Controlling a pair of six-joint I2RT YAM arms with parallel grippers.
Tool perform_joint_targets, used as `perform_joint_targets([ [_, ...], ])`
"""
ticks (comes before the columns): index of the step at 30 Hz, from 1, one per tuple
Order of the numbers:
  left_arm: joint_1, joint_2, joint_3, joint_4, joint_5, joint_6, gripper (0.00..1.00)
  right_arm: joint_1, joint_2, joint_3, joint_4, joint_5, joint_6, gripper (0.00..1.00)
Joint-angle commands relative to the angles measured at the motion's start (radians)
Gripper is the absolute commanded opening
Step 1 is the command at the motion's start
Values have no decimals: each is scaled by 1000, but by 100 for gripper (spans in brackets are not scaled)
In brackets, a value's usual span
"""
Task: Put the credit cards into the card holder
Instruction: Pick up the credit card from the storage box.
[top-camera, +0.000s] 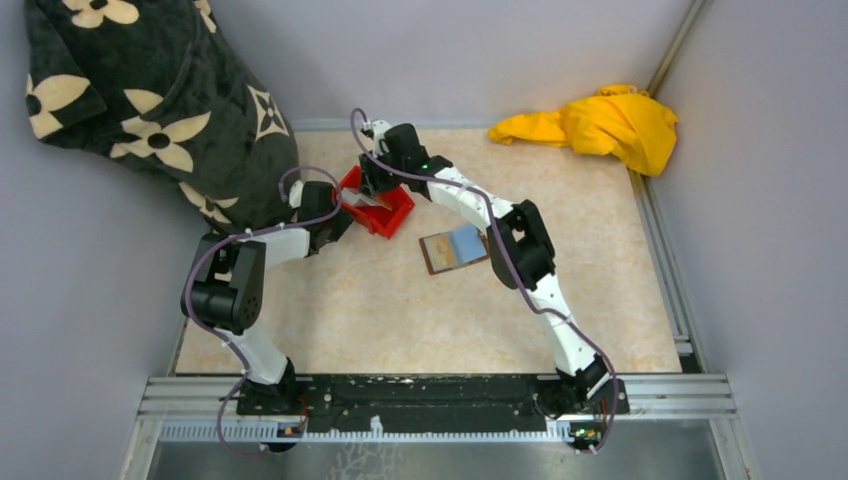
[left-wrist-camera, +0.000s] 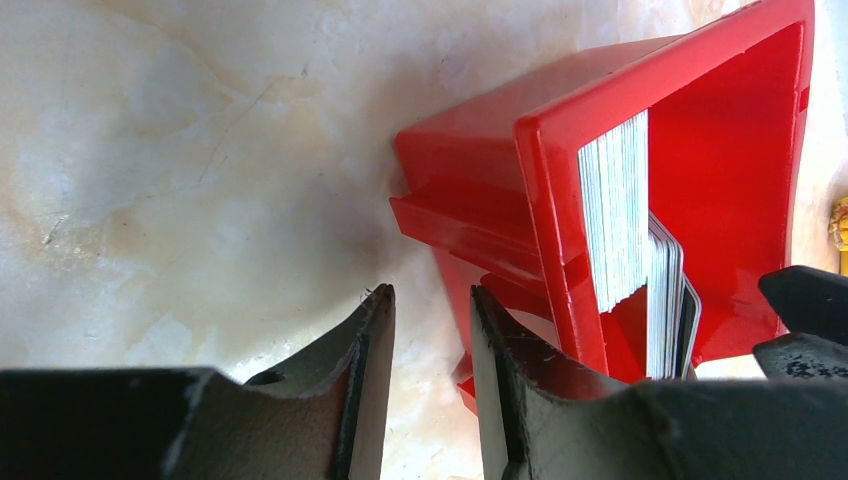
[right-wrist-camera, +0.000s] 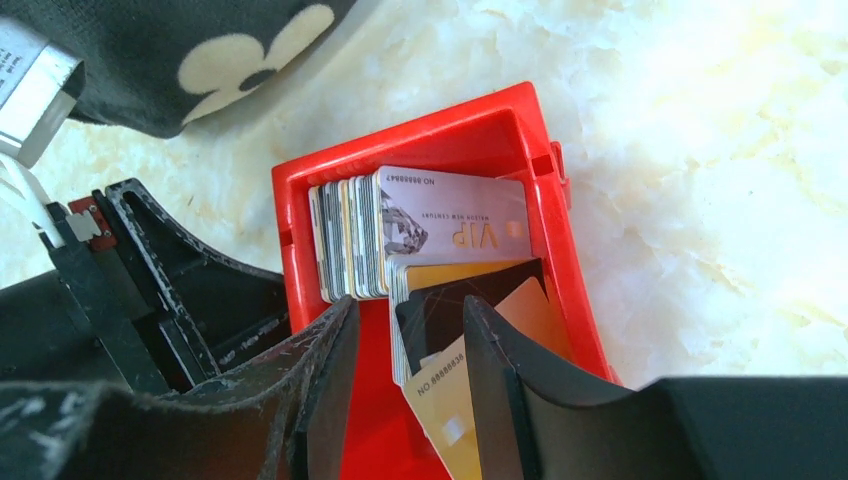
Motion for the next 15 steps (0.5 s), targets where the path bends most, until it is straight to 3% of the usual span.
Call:
perform_joint_targets([
  [1, 2, -13, -8, 41, 20, -6, 40, 17, 29, 85, -9, -2, 5, 43],
  [15, 1, -12, -8, 44, 23, -3, 40, 18, -172, -181, 80, 78, -82, 51],
])
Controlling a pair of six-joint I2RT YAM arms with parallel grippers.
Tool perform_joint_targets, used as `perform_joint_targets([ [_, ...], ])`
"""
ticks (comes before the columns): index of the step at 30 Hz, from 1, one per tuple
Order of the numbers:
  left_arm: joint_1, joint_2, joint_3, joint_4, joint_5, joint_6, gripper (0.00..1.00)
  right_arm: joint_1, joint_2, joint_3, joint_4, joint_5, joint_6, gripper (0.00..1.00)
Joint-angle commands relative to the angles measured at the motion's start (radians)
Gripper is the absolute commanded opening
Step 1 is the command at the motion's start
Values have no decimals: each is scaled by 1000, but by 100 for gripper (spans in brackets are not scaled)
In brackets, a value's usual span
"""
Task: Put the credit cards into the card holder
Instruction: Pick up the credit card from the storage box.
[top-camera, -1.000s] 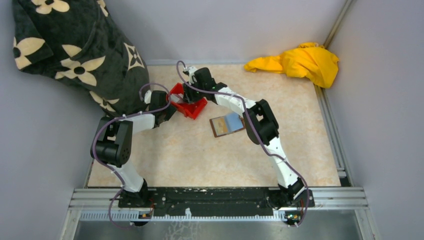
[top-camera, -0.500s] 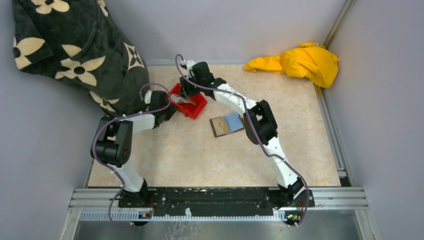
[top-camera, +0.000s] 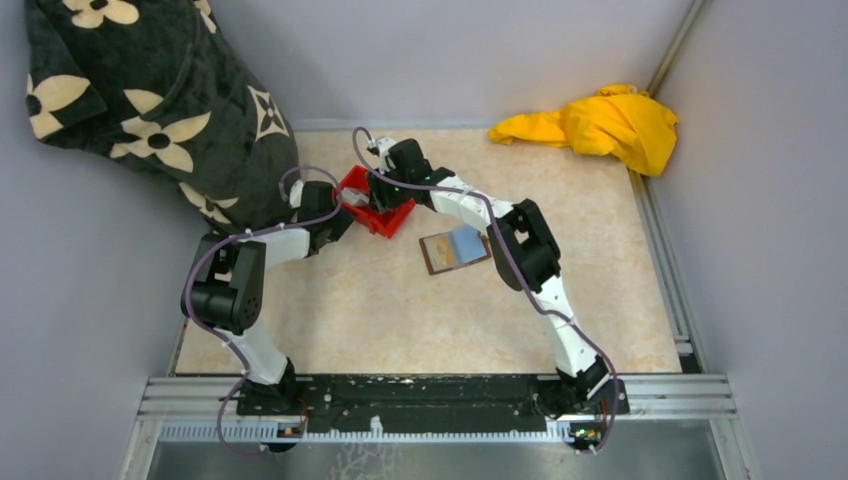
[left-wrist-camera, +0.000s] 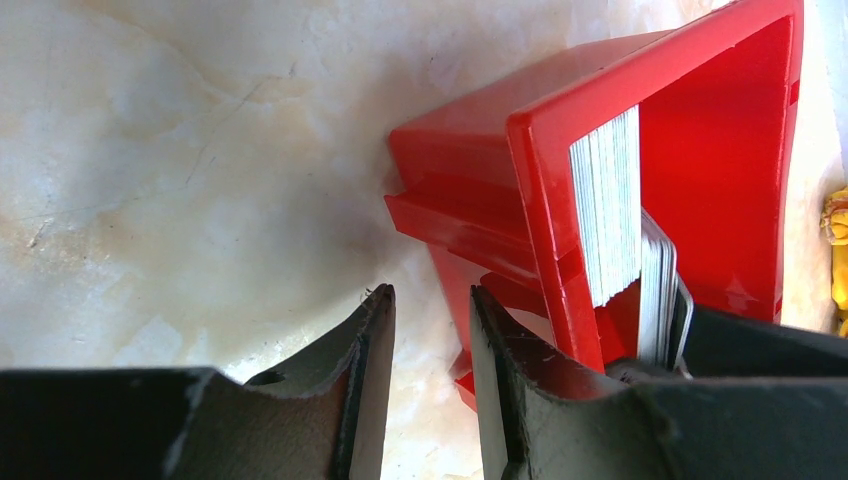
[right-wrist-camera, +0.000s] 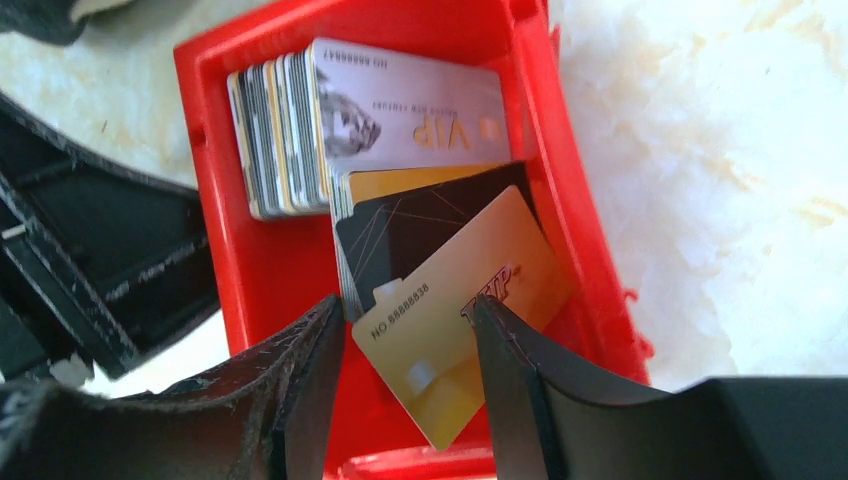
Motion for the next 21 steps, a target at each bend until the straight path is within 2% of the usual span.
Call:
perform_joint_targets([
  [1, 1, -11, -7, 34, 12, -2, 40, 13, -156, -80, 69, 37, -58, 51],
  [6, 2, -15, -6, 28, 10, 0, 40, 12, -218, -174, 111, 48, -85, 53],
  [21, 1, -16, -4, 18, 9, 9, 40, 12, -260, -252, 124, 94, -172, 55],
])
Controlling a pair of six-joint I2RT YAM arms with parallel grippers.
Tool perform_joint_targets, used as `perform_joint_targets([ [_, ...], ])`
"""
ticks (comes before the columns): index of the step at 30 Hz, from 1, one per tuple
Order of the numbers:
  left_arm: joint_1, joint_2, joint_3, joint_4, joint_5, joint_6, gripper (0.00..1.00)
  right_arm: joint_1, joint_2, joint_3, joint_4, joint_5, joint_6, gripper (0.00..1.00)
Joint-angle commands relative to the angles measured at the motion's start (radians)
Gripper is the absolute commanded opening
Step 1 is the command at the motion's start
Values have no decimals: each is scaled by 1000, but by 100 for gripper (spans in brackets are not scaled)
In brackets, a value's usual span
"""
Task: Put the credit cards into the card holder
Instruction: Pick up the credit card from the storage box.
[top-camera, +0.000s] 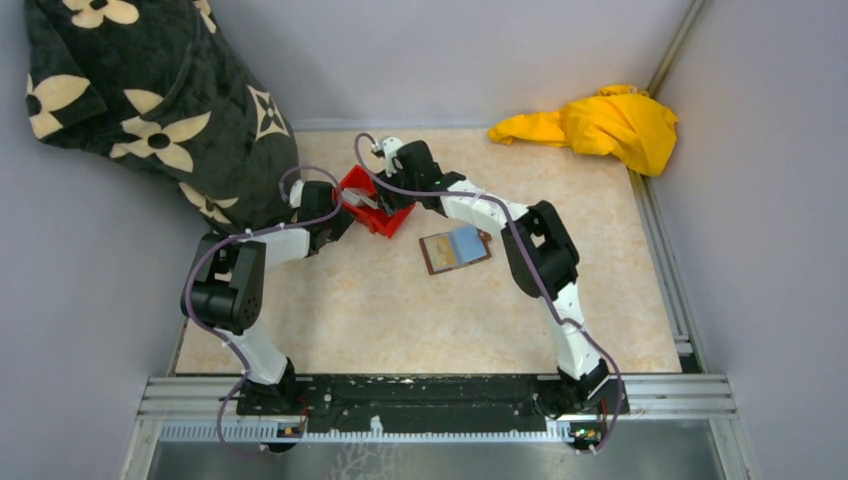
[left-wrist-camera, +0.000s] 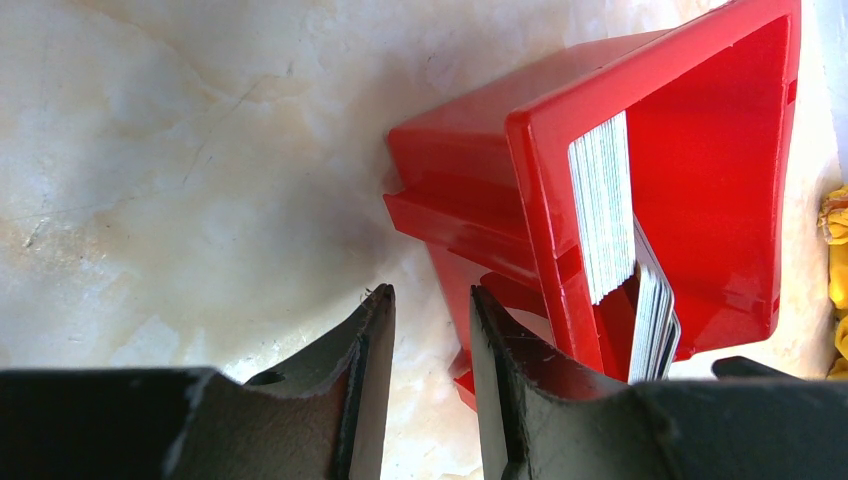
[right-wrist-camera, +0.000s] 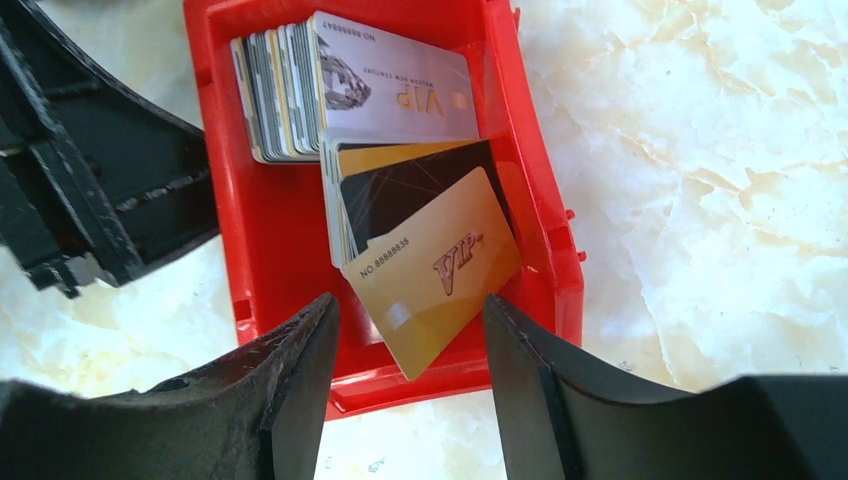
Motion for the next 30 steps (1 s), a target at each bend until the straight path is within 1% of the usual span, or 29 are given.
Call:
perform_joint_targets([
  [1, 1, -15, -4, 16, 8, 10, 40, 9, -88, -26, 45, 25, -64, 55],
  [9, 1, -9, -1, 17, 11, 12, 40, 9, -84, -48, 44, 32, -95, 54],
  [20, 1, -7, 4, 15, 10, 9, 40, 11, -59, -45, 37, 38, -121, 47],
  [30, 2, -3, 4, 14, 13, 4, 40, 18, -56, -61, 22, 51, -149, 44],
])
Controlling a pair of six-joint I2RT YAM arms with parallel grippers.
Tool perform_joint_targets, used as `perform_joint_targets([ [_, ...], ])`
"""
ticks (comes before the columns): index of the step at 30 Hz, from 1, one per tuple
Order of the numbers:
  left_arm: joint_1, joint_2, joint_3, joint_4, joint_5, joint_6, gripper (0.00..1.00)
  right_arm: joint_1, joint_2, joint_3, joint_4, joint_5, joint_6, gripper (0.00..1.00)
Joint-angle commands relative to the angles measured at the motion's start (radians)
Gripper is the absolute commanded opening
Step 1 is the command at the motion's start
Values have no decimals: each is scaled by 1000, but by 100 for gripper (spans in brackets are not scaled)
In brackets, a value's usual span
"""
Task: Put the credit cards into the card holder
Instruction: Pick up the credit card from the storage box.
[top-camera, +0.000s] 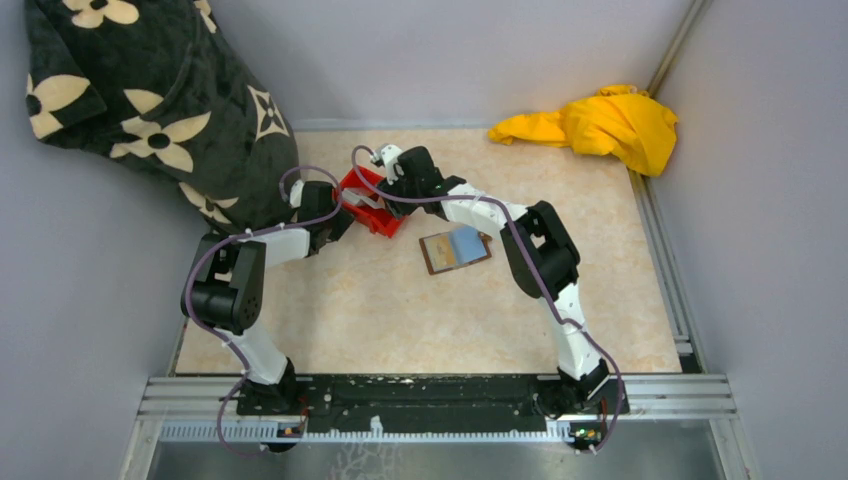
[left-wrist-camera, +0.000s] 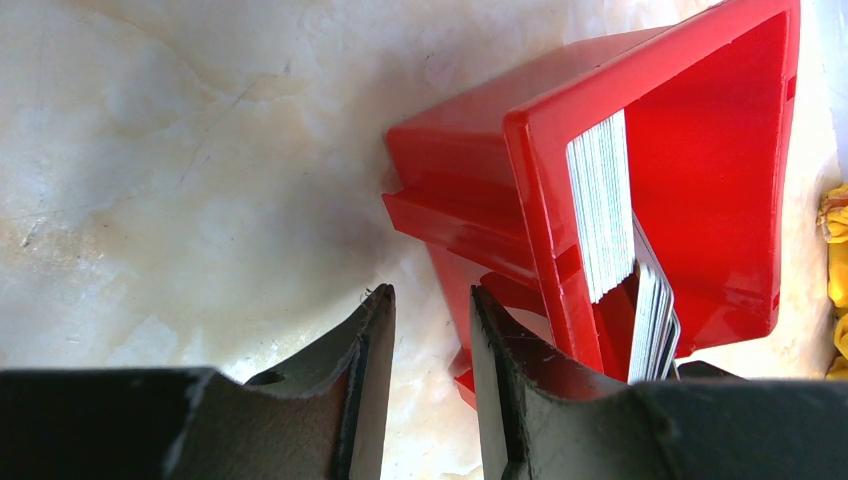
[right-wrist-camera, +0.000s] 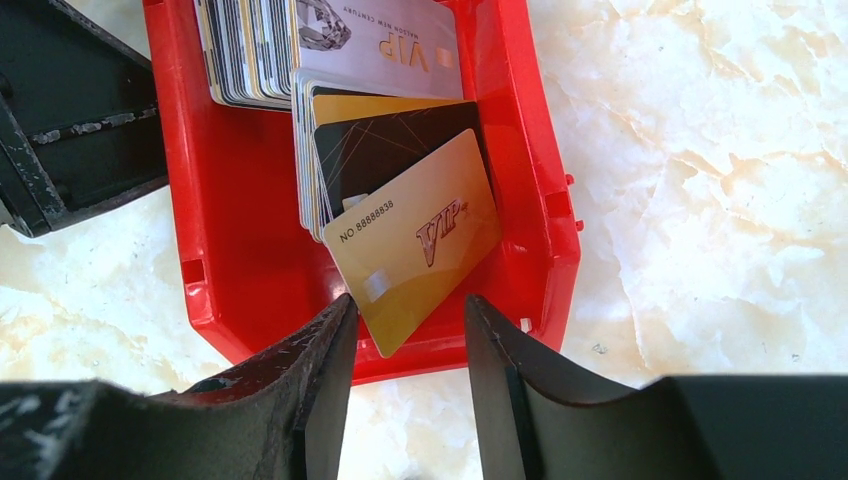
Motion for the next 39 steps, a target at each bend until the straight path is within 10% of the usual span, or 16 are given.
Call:
perform_joint_targets([
  [1, 2, -4, 4, 12, 11, 2, 40, 16, -47, -4, 19, 21, -31, 43],
  [39, 1, -18, -20, 16, 10, -4, 40, 53, 11, 79, 14, 124, -150, 23],
])
